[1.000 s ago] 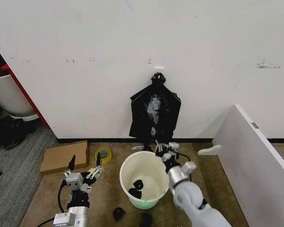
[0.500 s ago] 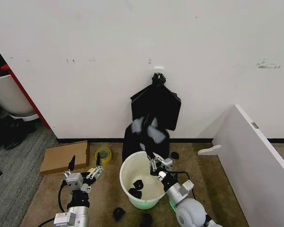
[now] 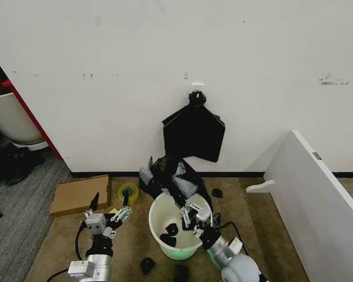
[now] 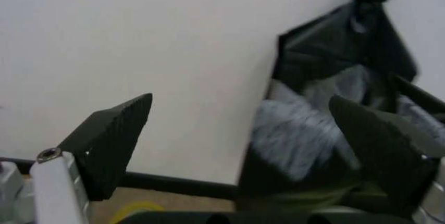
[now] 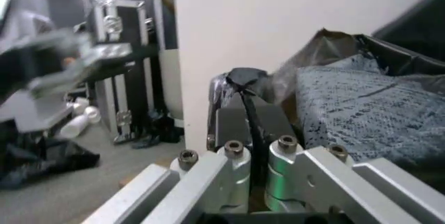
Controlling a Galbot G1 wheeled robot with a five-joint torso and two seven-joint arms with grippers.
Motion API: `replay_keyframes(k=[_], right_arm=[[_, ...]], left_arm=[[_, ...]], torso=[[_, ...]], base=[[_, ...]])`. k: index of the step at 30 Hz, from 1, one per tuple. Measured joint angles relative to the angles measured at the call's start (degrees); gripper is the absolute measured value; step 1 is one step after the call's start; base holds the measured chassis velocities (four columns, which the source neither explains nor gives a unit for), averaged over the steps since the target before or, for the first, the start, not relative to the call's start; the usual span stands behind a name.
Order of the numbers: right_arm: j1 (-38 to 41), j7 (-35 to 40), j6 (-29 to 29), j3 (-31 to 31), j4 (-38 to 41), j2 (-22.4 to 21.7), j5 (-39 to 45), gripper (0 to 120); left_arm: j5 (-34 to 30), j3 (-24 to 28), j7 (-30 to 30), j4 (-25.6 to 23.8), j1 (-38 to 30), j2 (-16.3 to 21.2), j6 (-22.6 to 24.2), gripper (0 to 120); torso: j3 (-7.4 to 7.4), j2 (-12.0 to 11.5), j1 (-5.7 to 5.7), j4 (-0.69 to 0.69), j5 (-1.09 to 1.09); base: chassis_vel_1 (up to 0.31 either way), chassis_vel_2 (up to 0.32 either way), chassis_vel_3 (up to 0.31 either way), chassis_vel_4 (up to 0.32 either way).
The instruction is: Place the garbage bag over the trash bin.
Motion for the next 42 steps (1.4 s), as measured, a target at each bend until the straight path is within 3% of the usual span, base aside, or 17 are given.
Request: replay_keyframes(k=[3,5,10,12,19,31,42], right_arm=[[-0.5,-0.4,1.7,0.4,-0.8,0.0,-2.5,0],[-0.9,-1.2,4.2,1.3,-2.4,0.2,-6.7,0],[-1.3,-1.9,6.1,1.8,-3.8,0.5,-9.6,0],[-1.5,-2.1,6.6,1.8,-4.1,0.8,-10.2,0],[-2.0,-2.8,7.1,1.7,-3.5,0.8,-10.8,0],[-2.8,-2.9,7.1,1.4,-1.9,0.9,-11.2,0],[-2.9,-2.7,7.0,1.4,-1.5,1.3,-11.4,0]], left_arm=[[-2.5,-0.2,0.6,-1.0,-0.3,1.5,2.0,100],[-5.2,-0.5,-0.4,-3.0,-0.8,3.8,8.1,100],[-6.2,-0.6,-2.4,-5.0,-1.6,7.1,15.7,100],[-5.8,-0.3,-3.6,-5.2,-2.0,8.6,21.0,100],[-5.2,1.1,-4.3,-4.1,-1.9,9.5,27.0,100],[-6.0,1.7,-6.4,-3.8,-1.4,8.9,29.9,63],[-9.0,1.6,-7.3,-4.7,-1.3,8.5,30.5,20]], torso=[[0.0,0.0,0.0,0.0,0.01],[0.0,0.0,0.0,0.0,0.0],[0.0,0.0,0.0,0.0,0.01],[0.0,0.0,0.0,0.0,0.01],[0.0,0.0,0.0,0.01,0.0],[0.0,0.0,0.0,0.01,0.01],[0.0,0.0,0.0,0.01,0.01]], base=[[0.0,0.0,0.0,0.0],[0.0,0.0,0.0,0.0],[0.0,0.0,0.0,0.0],[0.0,0.0,0.0,0.0],[0.0,0.0,0.0,0.0],[0.0,0.0,0.0,0.0],[0.0,0.0,0.0,0.0]])
